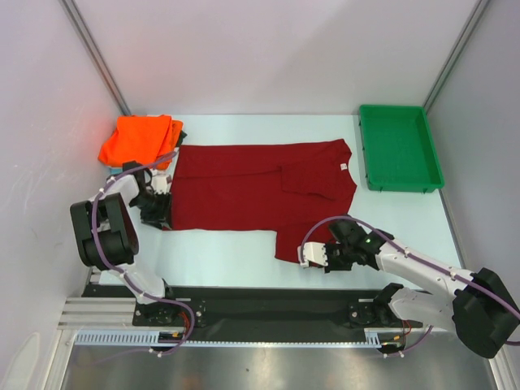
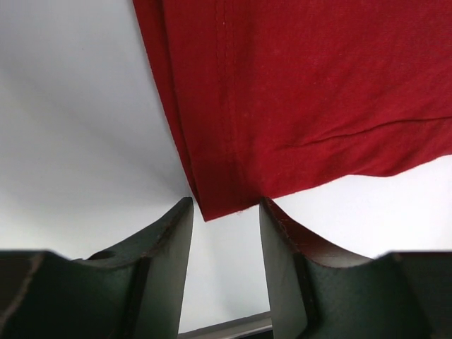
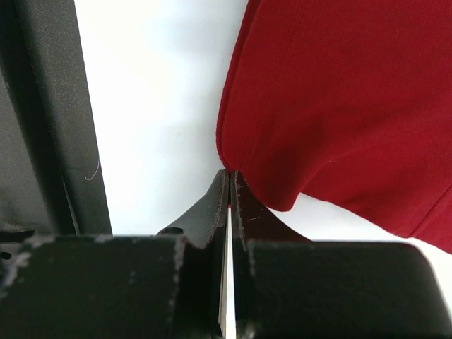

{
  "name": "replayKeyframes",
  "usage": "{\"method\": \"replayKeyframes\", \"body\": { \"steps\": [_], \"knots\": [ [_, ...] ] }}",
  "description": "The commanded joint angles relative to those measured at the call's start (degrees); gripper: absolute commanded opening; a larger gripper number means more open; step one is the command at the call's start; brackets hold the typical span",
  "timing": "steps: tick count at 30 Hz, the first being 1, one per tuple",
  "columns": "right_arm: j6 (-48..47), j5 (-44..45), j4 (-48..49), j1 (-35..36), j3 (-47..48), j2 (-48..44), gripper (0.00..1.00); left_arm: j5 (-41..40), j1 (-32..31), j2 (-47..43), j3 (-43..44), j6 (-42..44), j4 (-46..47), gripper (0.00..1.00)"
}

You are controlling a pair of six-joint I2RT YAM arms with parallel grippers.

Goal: Fold and stack the t-shirts
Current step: Fold the tshirt

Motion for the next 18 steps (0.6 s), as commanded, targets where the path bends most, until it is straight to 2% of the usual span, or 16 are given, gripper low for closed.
{"method": "replayKeyframes", "body": {
  "steps": [1, 4, 7, 11, 18],
  "knots": [
    [0.68, -0.54, 1.26, -0.46, 1.13, -0.87, 0.0, 0.54, 0.32, 0.86, 0.79, 1.08, 0.02, 0.47],
    [0.76, -0.54, 1.17, -0.55, 1.04, -1.05, 0.0, 0.81, 0.32, 1.47, 0.88, 1.44, -0.51, 0.39],
    [0.94, -0.63, 1.26, -0.81, 1.04, -1.22, 0.0, 1.07, 0.32, 1.56, 0.62, 1.44, -0.6, 0.27],
    [1.9, -0.27, 1.61, -1.86, 2.27, -1.49, 0.0, 1.42, 0.4, 1.48, 1.14, 1.87, -1.22, 0.0],
    [8.14, -3.35, -1.11, -9.42, 13.76, -1.84, 0.0, -1.65, 0.32, -3.88, 2.55, 4.51, -0.69, 0.0]
  ]
}}
